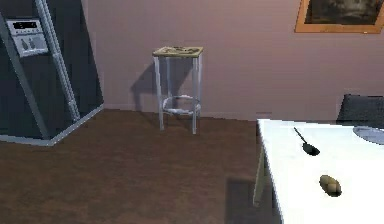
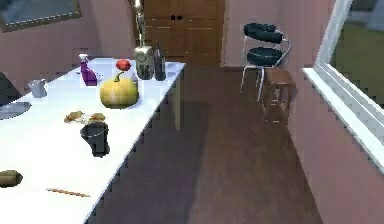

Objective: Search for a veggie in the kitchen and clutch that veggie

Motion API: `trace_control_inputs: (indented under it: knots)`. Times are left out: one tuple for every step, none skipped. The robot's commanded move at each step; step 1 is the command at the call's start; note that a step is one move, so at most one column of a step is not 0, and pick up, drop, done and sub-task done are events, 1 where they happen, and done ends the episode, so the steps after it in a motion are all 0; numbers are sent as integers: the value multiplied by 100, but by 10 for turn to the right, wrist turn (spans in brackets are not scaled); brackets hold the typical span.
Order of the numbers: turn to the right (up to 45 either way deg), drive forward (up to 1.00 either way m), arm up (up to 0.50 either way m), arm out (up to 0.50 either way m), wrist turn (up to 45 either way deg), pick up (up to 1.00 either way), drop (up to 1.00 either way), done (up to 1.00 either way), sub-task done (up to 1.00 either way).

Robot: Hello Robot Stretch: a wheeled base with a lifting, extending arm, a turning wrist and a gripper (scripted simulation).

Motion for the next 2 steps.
trace_control_inputs:
  knots:
    - [-450, 0, 0, 0, 0, 0, 0, 0, 0]
    - [-30, 0, 0, 0, 0, 0, 0, 0, 0]
